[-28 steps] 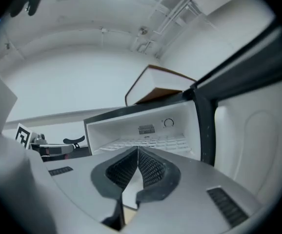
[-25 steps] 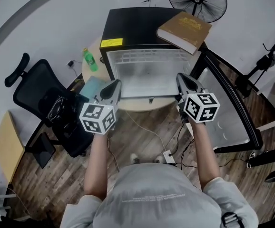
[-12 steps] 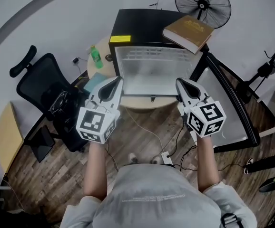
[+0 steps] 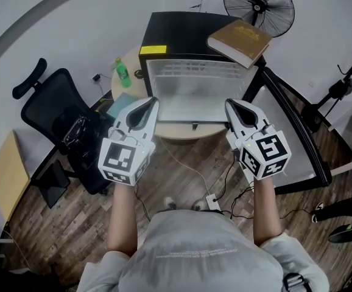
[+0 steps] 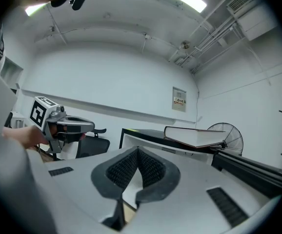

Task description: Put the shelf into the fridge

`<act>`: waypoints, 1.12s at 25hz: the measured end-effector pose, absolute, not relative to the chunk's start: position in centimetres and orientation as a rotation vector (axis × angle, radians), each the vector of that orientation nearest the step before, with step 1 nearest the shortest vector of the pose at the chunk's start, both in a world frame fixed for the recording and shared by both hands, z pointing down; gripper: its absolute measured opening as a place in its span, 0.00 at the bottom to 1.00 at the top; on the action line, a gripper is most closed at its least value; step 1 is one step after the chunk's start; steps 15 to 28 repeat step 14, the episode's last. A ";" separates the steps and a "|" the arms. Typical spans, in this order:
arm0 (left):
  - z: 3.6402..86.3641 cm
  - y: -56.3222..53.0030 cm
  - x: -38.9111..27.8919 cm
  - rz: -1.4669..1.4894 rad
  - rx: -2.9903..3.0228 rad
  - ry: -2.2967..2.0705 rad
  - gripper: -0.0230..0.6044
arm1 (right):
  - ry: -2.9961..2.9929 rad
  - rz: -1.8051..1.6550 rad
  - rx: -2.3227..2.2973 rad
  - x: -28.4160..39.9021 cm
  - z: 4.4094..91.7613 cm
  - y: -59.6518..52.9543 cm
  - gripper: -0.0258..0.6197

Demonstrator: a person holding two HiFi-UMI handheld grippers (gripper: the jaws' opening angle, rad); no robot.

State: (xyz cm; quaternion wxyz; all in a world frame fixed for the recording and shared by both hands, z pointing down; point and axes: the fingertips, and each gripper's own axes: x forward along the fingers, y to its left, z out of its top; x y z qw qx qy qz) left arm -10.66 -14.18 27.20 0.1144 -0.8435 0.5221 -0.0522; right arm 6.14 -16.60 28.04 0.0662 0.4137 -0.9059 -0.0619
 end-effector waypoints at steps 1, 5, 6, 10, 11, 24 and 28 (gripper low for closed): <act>27.2 -14.3 -10.6 -0.152 -2.472 1.528 0.07 | -2.730 -0.190 1.248 6.2 28.1 -16.7 0.06; 27.5 -14.9 -10.2 -0.161 -2.469 1.509 0.07 | -2.722 -0.202 1.249 6.2 28.4 -17.2 0.06; 27.6 -15.0 -10.1 -0.164 -2.470 1.501 0.07 | -2.719 -0.204 1.250 6.2 28.4 -17.3 0.06; 27.5 -15.8 -9.9 -0.164 -2.476 1.488 0.07 | -2.715 -0.212 1.254 6.2 28.3 -18.1 0.06; 27.5 -16.1 -9.8 -0.163 -2.476 1.487 0.07 | -2.714 -0.215 1.254 6.1 28.3 -18.3 0.06; 27.5 -16.8 -9.7 -0.161 -2.481 1.488 0.07 | -2.707 -0.223 1.256 6.2 28.2 -18.9 0.06; 27.5 -16.8 -9.7 -0.161 -2.481 1.488 0.07 | -2.707 -0.223 1.256 6.2 28.2 -18.9 0.06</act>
